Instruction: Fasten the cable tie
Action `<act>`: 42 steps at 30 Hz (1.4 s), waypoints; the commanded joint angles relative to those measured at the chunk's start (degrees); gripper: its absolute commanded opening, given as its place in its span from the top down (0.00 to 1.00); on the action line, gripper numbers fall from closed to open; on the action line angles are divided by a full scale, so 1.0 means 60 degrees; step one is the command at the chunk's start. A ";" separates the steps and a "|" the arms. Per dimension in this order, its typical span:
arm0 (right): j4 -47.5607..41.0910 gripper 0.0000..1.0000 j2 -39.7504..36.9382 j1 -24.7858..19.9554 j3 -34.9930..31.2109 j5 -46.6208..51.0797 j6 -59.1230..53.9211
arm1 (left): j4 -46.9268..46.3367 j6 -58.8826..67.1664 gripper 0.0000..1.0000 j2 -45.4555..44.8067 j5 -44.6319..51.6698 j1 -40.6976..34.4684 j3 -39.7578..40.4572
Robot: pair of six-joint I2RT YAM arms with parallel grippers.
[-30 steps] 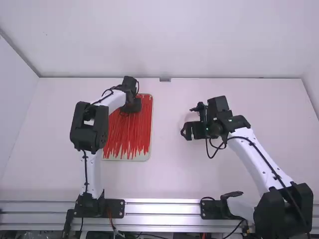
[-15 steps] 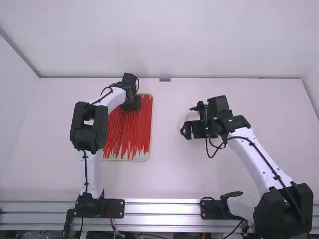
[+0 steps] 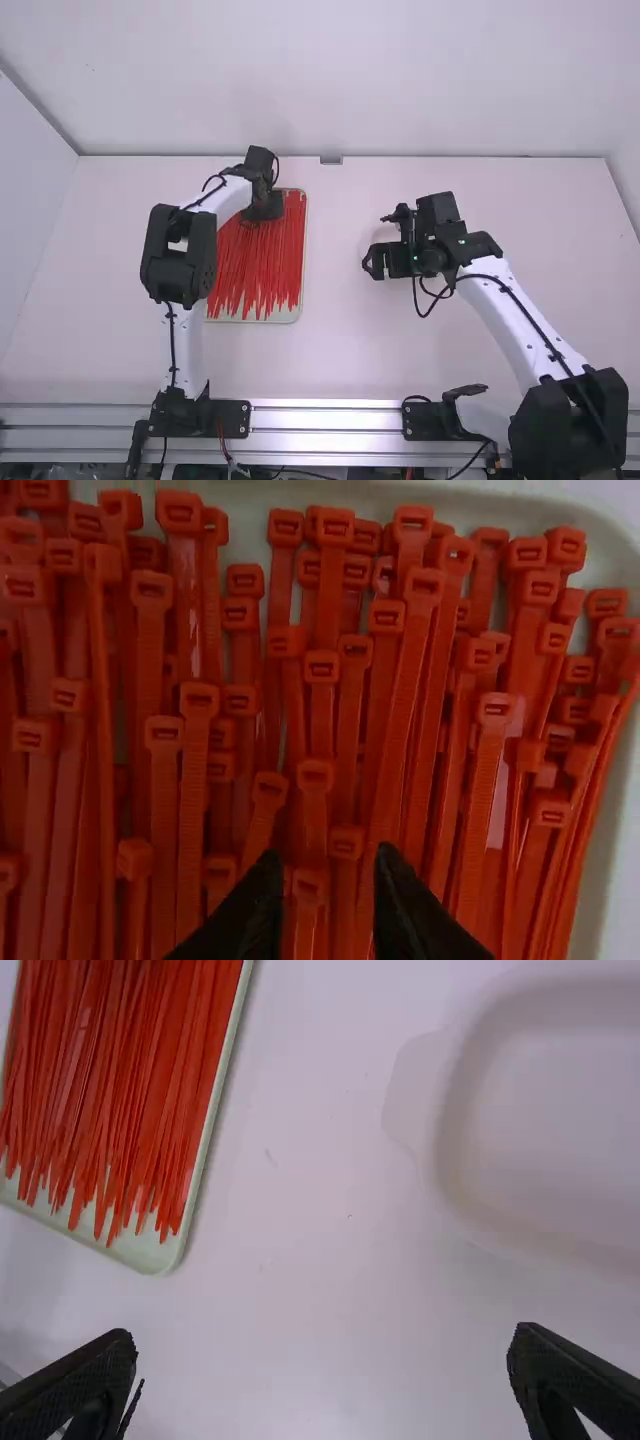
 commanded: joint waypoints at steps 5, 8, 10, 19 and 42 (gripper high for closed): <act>-0.0007 0.01 0.0029 -0.0004 0.0266 -0.0011 -0.0007 | -0.0004 -0.0131 0.76 0.0091 0.0040 0.0087 -0.0368; -0.0011 0.01 0.0029 -0.0015 0.0266 -0.0011 -0.0007 | -0.0015 -0.0135 0.77 0.0091 0.0033 0.0087 -0.0346; -0.0015 0.01 0.0029 -0.0022 0.0266 -0.0015 0.0000 | 0.0044 -0.0138 0.78 0.0091 0.0036 0.0087 -0.0353; -0.0036 0.01 0.0029 -0.0004 0.0266 -0.0015 0.0000 | 0.0109 -0.0138 0.84 0.0091 0.0036 0.0087 -0.0357; -0.0007 0.01 0.0029 -0.0011 0.0266 -0.0015 0.0000 | 0.0270 -0.0138 0.85 0.0095 0.0036 0.0087 -0.0568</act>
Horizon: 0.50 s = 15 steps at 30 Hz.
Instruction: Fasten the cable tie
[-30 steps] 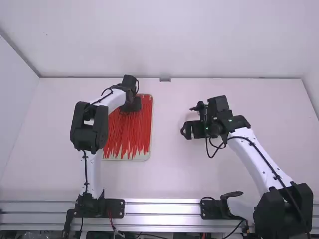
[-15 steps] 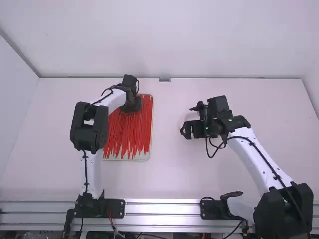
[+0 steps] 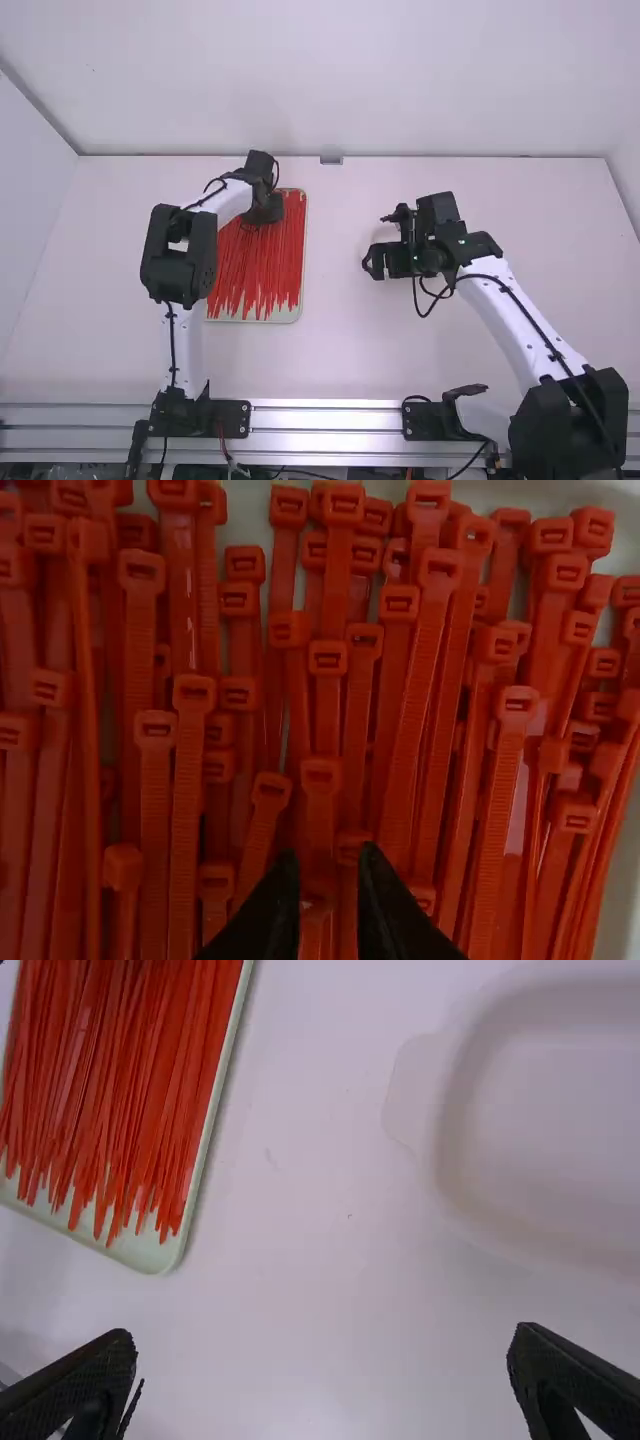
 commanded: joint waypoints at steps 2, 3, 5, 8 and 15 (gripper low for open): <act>-0.0007 0.01 0.0029 -0.0022 0.0266 -0.0015 0.0004 | -0.0066 -0.0095 0.86 0.0095 0.0040 0.0087 -0.0226; -0.0007 0.01 0.0029 -0.0022 0.0266 -0.0015 0.0004 | -0.0051 -0.0098 0.87 0.0095 0.0040 0.0087 -0.0226; -0.0004 0.01 0.0029 -0.0018 0.0266 -0.0015 0.0004 | -0.0022 -0.0095 0.87 0.0095 0.0040 0.0087 -0.0226; -0.0007 0.01 0.0029 -0.0022 0.0266 -0.0015 0.0007 | 0.0018 -0.0102 0.89 0.0095 0.0044 0.0087 -0.0222; -0.0007 0.01 0.0029 -0.0022 0.0266 -0.0018 0.0004 | 0.0044 -0.0102 0.93 0.0095 0.0040 0.0087 -0.0222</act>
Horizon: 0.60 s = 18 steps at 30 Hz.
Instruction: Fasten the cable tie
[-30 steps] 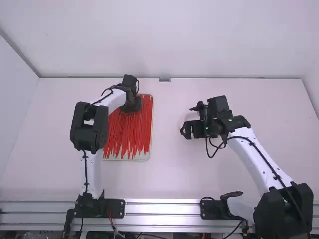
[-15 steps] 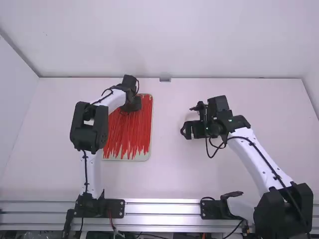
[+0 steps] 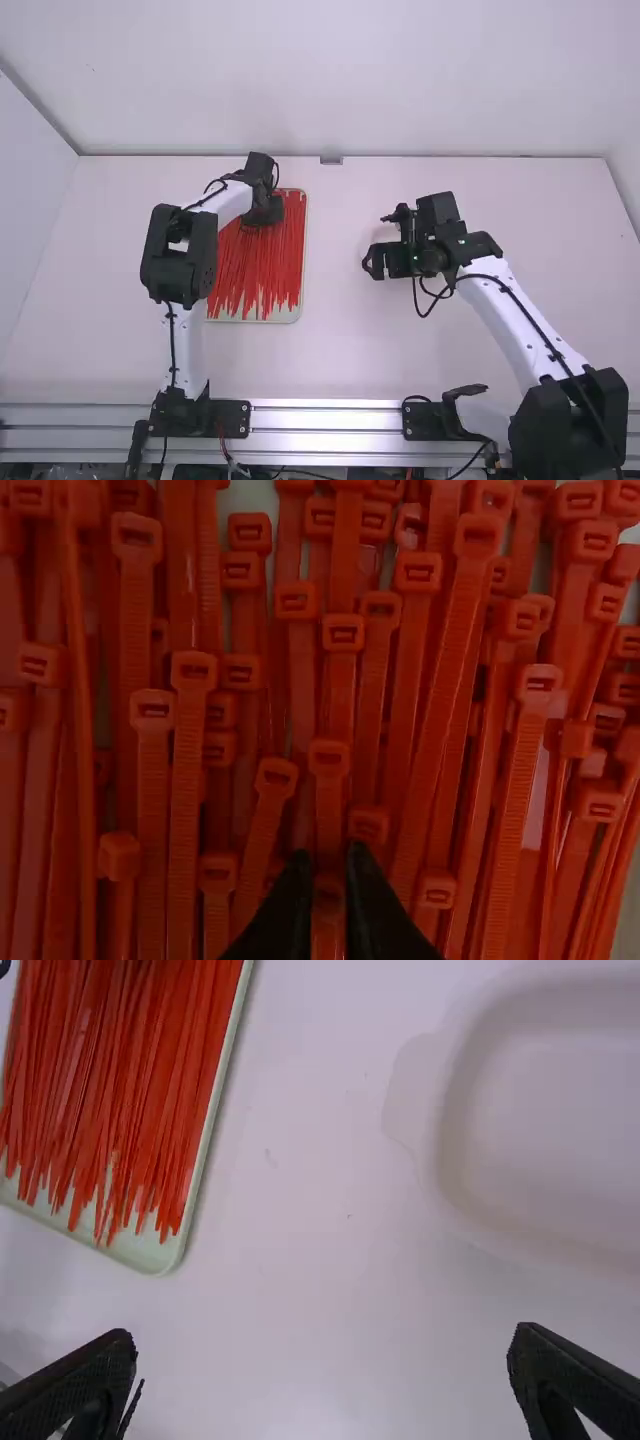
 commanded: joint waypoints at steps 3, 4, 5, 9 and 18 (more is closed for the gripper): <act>0.0004 0.01 0.0029 -0.0004 0.0266 -0.0011 0.0007 | 0.0080 -0.0175 0.95 0.0091 0.0033 0.0091 -0.0124; 0.0015 0.01 0.0029 0.0004 0.0266 -0.0011 0.0011 | 0.0117 -0.0211 0.96 0.0091 0.0029 0.0095 -0.0124; 0.0029 0.01 0.0029 0.0004 0.0266 -0.0011 0.0015 | 0.0127 -0.0251 0.97 0.0091 0.0033 0.0102 -0.0095; 0.0138 0.01 0.0029 0.0000 0.0266 -0.0018 0.0036 | -0.0149 -0.0244 0.98 0.0091 -0.0171 0.0066 0.0433; 0.0244 0.01 0.0029 0.0004 0.0266 -0.0022 0.0033 | -0.2535 -0.0204 0.98 0.0087 -0.0958 0.0069 0.3687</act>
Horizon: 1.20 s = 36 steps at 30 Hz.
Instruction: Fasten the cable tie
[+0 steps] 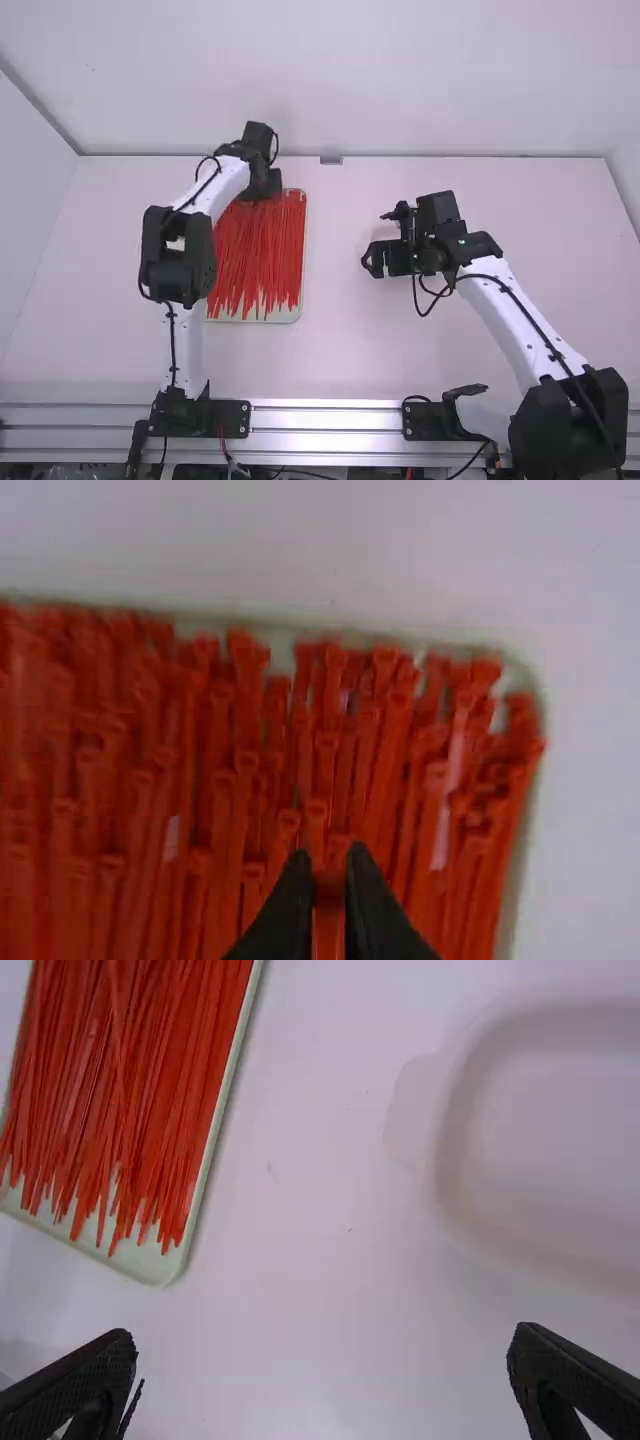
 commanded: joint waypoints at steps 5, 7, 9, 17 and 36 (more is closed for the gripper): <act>0.0051 0.01 0.0029 -0.0004 0.0266 -0.0025 0.0033 | -0.1621 -0.0397 0.98 -0.0168 -0.1293 0.0073 0.2783; 0.0109 0.01 0.0029 -0.0004 0.0266 -0.0033 0.0033 | -0.2124 -0.0499 0.98 -0.0353 -0.1453 0.0066 0.3435; 0.0208 0.01 0.0029 0.0000 0.0266 -0.0095 0.0033 | -0.2605 -0.0535 0.98 -0.0583 -0.1410 0.0124 0.4003; 0.0856 0.01 0.0026 0.0000 0.0270 -0.0984 0.0033 | -0.4003 -0.0528 0.98 -0.2022 -0.1443 0.0022 0.4605; 0.2127 0.01 0.0026 0.0000 0.0270 -0.1847 0.0033 | -0.4911 -0.1144 0.98 -0.7697 -0.2594 -0.0750 0.1151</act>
